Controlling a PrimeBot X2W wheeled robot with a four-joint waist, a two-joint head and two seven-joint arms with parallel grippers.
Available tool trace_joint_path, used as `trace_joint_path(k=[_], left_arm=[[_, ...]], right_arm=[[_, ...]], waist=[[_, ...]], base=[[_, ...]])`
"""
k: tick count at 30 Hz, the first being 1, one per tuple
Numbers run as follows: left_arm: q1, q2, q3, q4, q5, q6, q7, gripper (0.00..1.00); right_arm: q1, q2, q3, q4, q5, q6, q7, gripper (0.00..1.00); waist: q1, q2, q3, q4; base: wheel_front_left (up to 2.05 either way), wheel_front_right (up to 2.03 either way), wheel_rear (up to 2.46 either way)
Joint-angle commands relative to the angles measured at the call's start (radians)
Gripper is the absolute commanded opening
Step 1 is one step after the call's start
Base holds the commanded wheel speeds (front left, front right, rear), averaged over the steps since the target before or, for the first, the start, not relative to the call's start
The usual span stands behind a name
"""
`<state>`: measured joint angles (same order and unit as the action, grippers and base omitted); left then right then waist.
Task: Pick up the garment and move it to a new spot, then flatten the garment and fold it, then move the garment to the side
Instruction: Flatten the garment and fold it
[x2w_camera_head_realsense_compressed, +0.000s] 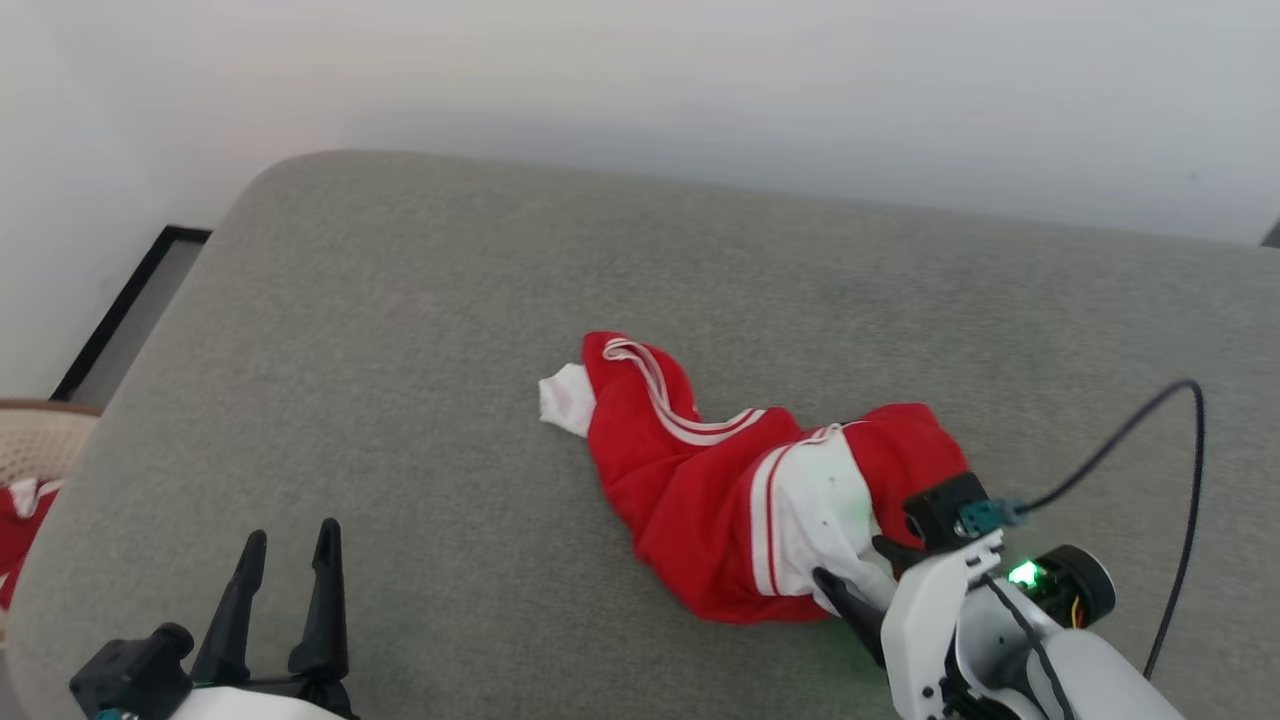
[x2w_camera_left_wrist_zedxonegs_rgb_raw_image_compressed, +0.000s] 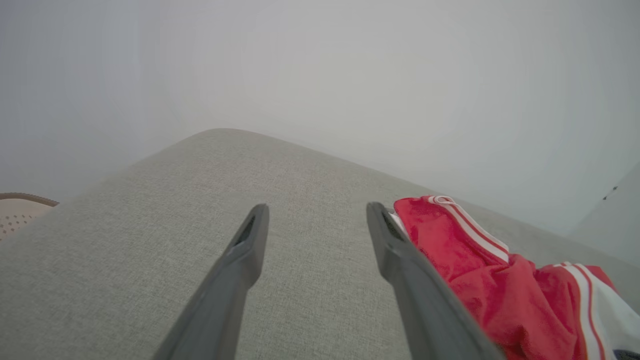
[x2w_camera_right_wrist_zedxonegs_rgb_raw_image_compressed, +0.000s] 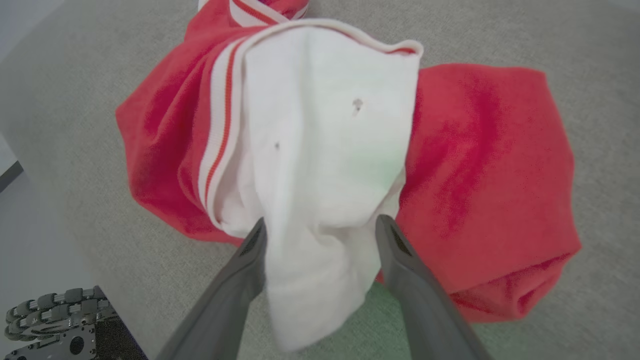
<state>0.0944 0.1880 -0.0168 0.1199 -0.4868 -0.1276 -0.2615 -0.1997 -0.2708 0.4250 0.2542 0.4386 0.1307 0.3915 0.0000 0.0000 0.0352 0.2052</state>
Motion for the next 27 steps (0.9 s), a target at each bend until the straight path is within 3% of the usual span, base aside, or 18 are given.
trace_joint_path(k=[1,2,3,9,13,21,27], left_arm=[[-0.015,0.000,-0.001,0.001,-0.005,-0.003,-0.005,1.00],[-0.022,-0.004,-0.005,0.006,-0.007,-0.003,-0.005,1.00],[-0.025,-0.004,-0.004,0.008,-0.005,-0.003,-0.005,1.00],[-0.025,-0.009,0.003,0.012,-0.010,-0.003,-0.005,1.00],[-0.026,-0.010,0.010,0.011,-0.009,-0.003,-0.005,1.00],[-0.033,-0.009,0.003,0.011,-0.010,-0.003,-0.005,1.00],[-0.052,-0.008,-0.013,0.015,-0.013,-0.003,-0.005,1.00]], right_arm=[[-0.023,-0.004,0.009,0.013,-0.004,0.000,0.012,1.00],[-0.040,-0.007,0.019,0.041,-0.011,0.000,0.028,0.44],[-0.051,-0.007,0.026,0.050,-0.012,0.000,0.030,0.00],[-0.097,-0.015,0.034,0.063,0.000,0.000,0.027,0.00],[-0.119,-0.041,-0.012,0.014,0.012,0.000,0.036,0.00],[-0.136,-0.135,-0.226,-0.091,-0.011,0.000,0.094,0.00],[-0.152,-0.187,-0.389,-0.040,-0.027,0.000,0.120,0.00]], waist=[[0.0000,0.0000,0.013,0.020],[0.0000,0.0000,0.018,0.030],[0.0000,0.0000,0.020,0.033],[0.0000,0.0000,0.027,0.034],[0.0000,0.0000,0.029,0.017],[0.0000,0.0000,0.034,-0.018],[0.0000,0.0000,0.053,-0.023]], base=[[0.00,0.00,0.00],[0.00,0.00,0.00],[0.00,0.00,0.00],[0.00,0.00,0.00],[0.00,0.00,0.00],[0.00,0.00,0.00],[0.00,0.00,0.00]])
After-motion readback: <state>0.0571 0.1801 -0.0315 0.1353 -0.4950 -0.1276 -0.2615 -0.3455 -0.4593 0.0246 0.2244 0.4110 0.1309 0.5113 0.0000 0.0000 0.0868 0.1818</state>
